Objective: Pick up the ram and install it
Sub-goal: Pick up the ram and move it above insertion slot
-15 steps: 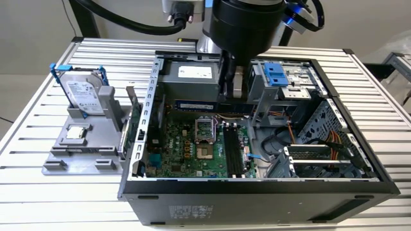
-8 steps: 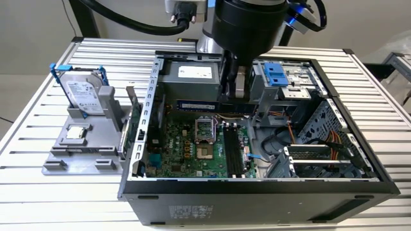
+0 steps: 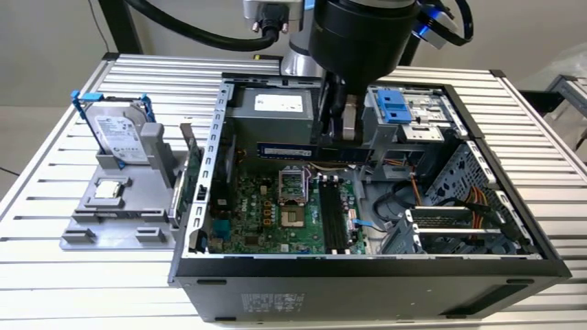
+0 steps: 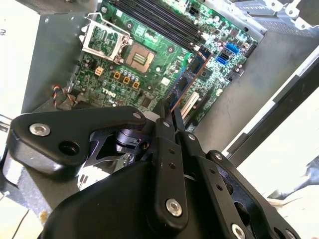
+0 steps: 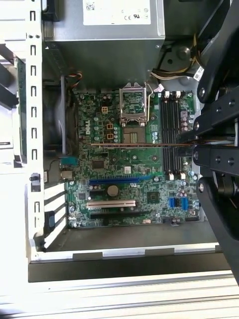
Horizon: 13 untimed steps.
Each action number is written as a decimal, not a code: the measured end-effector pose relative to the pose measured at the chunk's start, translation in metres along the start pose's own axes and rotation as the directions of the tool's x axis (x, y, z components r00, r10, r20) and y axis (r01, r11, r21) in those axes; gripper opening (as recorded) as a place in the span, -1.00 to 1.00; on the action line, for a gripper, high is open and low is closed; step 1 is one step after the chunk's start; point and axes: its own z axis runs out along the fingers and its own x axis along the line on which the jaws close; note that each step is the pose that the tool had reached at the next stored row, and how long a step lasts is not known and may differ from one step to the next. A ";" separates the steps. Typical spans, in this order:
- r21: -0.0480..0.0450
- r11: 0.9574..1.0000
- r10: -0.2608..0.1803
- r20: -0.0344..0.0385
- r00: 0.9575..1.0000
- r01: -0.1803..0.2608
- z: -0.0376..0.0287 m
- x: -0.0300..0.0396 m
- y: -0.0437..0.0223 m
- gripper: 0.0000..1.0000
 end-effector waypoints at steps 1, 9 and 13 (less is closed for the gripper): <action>0.000 1.000 0.000 0.000 1.000 0.000 0.0000 -0.0001 -0.0008 -1.00; 0.000 1.000 0.003 0.000 1.000 -0.003 -0.0001 -0.0004 -0.0049 -1.00; 0.000 1.000 0.004 0.000 1.000 -0.004 -0.0002 -0.0006 -0.0070 -1.00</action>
